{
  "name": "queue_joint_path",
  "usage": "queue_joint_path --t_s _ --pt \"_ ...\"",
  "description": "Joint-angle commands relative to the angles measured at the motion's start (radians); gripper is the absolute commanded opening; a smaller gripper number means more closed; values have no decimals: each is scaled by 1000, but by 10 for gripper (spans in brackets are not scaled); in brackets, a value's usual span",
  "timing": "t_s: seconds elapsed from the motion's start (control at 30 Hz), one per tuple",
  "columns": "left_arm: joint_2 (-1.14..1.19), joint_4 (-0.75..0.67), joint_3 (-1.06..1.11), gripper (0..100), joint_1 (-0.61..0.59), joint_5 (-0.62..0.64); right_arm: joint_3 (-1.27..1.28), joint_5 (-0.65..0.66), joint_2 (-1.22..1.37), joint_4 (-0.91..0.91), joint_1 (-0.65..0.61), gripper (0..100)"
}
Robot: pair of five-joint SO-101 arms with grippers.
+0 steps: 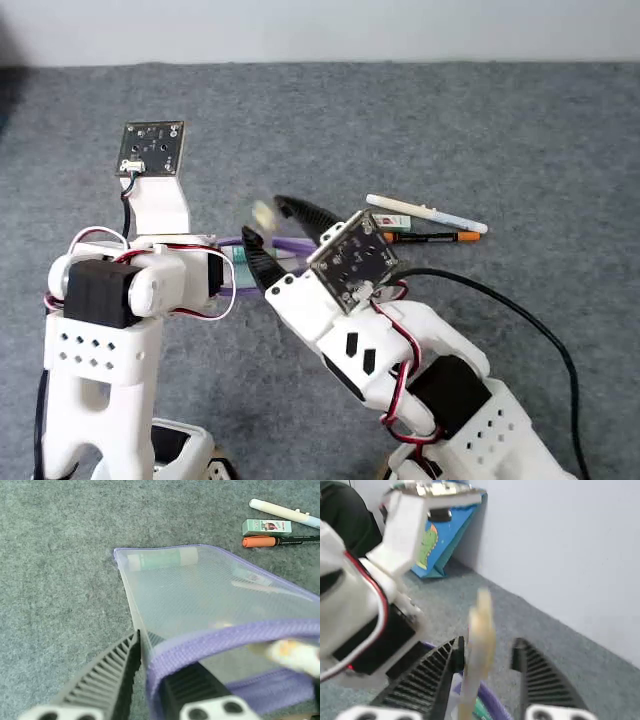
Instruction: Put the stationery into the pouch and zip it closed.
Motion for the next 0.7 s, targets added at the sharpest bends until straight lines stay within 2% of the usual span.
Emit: queue_joint_path --t_s 0.0,0.1,0.2,0.5,0.67 --pt "3 -8 -44 11 2 11 -114 14 -18 51 -8 169" --pt "3 -9 -44 11 2 11 -170 15 -12 102 1 125" --pt "3 -9 -44 11 2 11 -210 12 -10 162 70 102" --pt "2 -6 -44 11 2 11 -222 20 90 395 463 95" --pt "2 -6 -44 11 2 11 -241 181 321 433 616 95"
